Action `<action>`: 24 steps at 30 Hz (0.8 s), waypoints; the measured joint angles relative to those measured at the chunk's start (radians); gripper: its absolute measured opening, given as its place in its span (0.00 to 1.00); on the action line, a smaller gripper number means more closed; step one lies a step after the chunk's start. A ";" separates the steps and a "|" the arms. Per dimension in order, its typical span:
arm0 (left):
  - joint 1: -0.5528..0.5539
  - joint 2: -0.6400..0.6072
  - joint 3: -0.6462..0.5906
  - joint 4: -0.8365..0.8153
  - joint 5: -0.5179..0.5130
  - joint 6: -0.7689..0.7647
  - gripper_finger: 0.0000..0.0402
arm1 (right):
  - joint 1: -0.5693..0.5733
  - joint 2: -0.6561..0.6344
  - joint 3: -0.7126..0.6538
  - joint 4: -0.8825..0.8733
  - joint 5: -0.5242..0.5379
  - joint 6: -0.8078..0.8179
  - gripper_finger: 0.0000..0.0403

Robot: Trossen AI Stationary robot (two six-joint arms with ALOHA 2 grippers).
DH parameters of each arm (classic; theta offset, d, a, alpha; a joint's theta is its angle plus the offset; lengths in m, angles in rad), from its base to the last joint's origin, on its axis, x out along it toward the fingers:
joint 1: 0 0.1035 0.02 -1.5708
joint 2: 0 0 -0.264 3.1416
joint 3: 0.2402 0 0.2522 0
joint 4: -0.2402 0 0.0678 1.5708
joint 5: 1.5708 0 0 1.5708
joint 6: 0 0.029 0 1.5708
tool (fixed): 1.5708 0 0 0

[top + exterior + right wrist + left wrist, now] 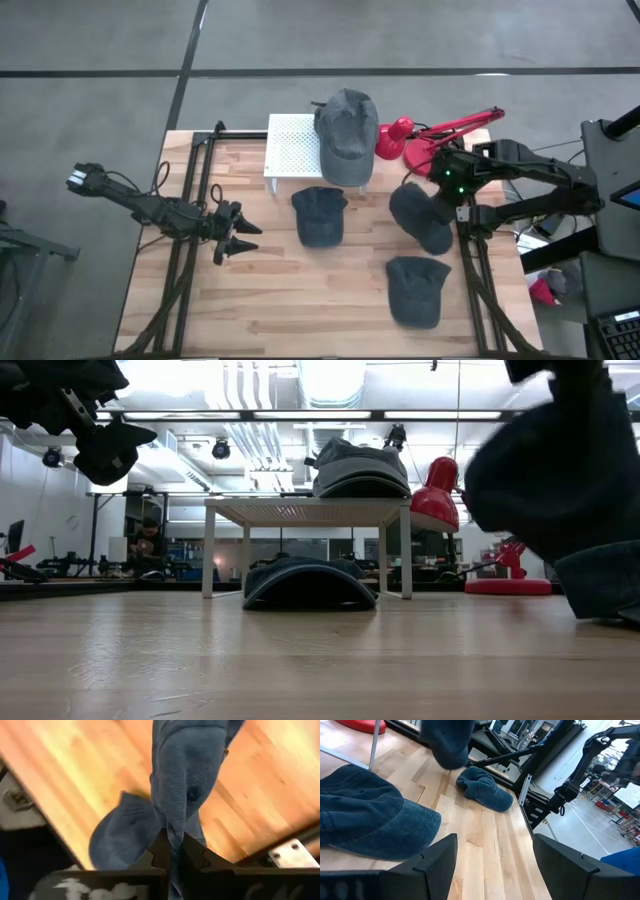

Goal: Pick & Place hat
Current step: Put the top right blue cap on the shelf

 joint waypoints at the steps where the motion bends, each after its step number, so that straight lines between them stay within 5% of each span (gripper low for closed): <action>1: 0.000 0.000 0.000 0.000 0.000 0.000 0.65 | 0.030 0.015 0.026 0.001 -0.001 0.000 0.02; 12: 0.000 0.000 0.000 0.128 -0.011 0.007 0.65 | 0.296 0.270 0.297 0.137 0.001 -0.036 0.03; 24: 0.000 0.048 0.010 0.302 -0.050 0.160 0.65 | 0.349 0.587 0.624 0.233 0.011 -0.198 0.03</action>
